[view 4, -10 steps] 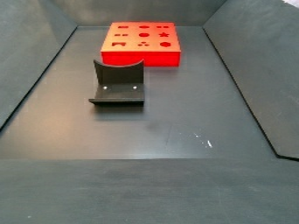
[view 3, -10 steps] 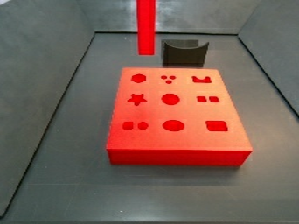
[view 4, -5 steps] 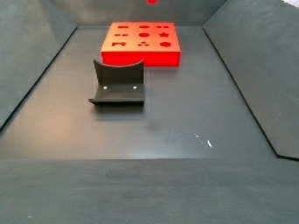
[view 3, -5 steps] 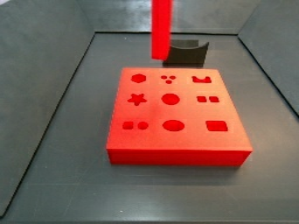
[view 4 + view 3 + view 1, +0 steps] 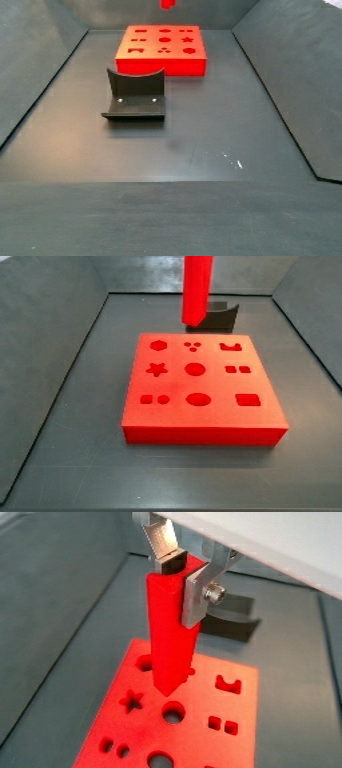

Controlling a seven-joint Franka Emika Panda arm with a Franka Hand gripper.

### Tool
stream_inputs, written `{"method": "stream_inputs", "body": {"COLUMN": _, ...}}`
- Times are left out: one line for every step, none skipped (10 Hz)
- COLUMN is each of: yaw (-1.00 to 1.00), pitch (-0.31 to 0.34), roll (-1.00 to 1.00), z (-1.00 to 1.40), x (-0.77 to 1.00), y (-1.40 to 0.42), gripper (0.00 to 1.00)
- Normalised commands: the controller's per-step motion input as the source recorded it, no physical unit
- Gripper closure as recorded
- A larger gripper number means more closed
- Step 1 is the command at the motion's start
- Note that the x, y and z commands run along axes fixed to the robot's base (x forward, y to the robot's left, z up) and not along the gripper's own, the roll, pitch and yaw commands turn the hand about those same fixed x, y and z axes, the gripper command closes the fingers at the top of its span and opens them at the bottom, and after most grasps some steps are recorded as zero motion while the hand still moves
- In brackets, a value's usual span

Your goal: Insert the arch object.

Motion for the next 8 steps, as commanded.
{"method": "stream_inputs", "body": {"yaw": -0.89, "pitch": 0.000, "roll": 0.00, "z": -0.21, "x": 0.23, "y": 0.16, "gripper": 1.00}}
{"method": "stream_inputs", "body": {"yaw": -0.88, "pitch": 0.000, "roll": 0.04, "z": -0.21, "x": 0.20, "y": 0.15, "gripper": 1.00}}
{"method": "stream_inputs", "body": {"yaw": -0.78, "pitch": 0.000, "roll": 0.17, "z": -0.19, "x": 0.18, "y": 0.13, "gripper": 1.00}}
{"method": "stream_inputs", "body": {"yaw": -0.66, "pitch": 0.010, "roll": 0.32, "z": -0.21, "x": 0.18, "y": 0.09, "gripper": 1.00}}
{"method": "stream_inputs", "body": {"yaw": -0.63, "pitch": 0.014, "roll": 0.36, "z": -0.21, "x": 0.17, "y": 0.07, "gripper": 1.00}}
{"method": "stream_inputs", "body": {"yaw": -0.63, "pitch": 0.021, "roll": 0.33, "z": -0.24, "x": 0.21, "y": 0.09, "gripper": 1.00}}
{"method": "stream_inputs", "body": {"yaw": -0.64, "pitch": 0.013, "roll": 0.09, "z": -0.19, "x": 0.35, "y": 0.02, "gripper": 1.00}}
{"method": "stream_inputs", "body": {"yaw": -0.75, "pitch": 0.000, "roll": -0.11, "z": -0.03, "x": 0.40, "y": 0.13, "gripper": 1.00}}
